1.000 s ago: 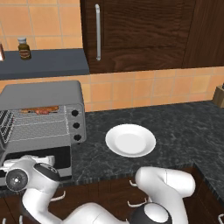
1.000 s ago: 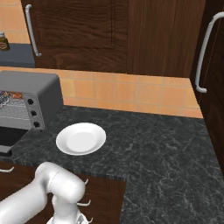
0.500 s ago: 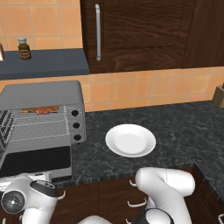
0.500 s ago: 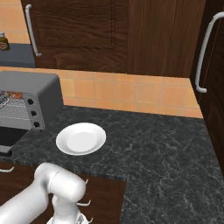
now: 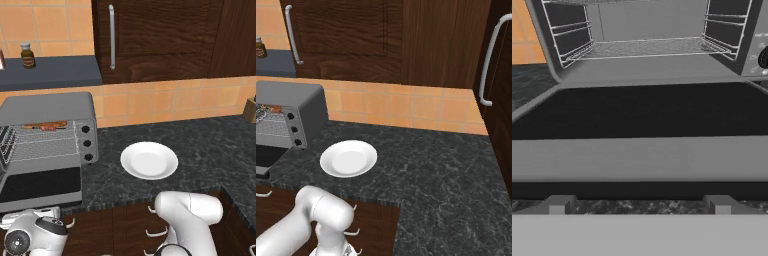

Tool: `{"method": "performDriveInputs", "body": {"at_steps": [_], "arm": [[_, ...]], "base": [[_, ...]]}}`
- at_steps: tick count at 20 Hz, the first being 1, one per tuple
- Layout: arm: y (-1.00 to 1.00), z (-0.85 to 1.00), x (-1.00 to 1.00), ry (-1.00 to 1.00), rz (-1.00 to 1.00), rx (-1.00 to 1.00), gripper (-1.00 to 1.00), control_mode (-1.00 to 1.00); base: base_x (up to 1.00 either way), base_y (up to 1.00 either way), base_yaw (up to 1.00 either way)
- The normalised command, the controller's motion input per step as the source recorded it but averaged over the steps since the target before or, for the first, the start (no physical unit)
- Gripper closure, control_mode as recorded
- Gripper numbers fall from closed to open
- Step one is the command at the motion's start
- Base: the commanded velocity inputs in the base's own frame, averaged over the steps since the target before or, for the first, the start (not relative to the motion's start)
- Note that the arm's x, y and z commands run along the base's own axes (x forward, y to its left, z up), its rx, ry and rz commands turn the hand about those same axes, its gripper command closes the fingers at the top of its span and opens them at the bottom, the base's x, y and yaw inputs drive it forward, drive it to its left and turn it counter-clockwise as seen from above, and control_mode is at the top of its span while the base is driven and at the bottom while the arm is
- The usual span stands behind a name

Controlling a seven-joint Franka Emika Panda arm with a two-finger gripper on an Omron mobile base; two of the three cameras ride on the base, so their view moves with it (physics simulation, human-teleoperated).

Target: Pick up the kebab skewer and baguette bread, and place them inside the toaster oven. Close the toaster oven door and start by setting the timer.

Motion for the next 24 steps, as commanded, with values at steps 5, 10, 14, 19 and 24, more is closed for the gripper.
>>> {"method": "performDriveInputs", "body": {"at_steps": [5, 10, 14, 19, 24], "arm": [[0.02, -0.29, 0.0, 0.0, 0.0, 0.0, -1.0, -1.0], [0.0, -0.03, 0.01, 0.0, 0.0, 0.0, -1.0, -1.0], [0.0, 0.0, 0.1, 0.0, 0.0, 0.0, -1.0, -1.0], [0.0, -0.07, 0.11, 0.0, 0.0, 0.0, -1.0, -1.0], [0.0, -0.01, 0.13, 0.0, 0.0, 0.0, -1.0, -1.0]], "base": [[0.0, 0.0, 0.0], [0.0, 0.0, 0.0], [0.0, 0.0, 0.0], [0.0, 0.0, 0.0], [0.0, 0.0, 0.0]]}}
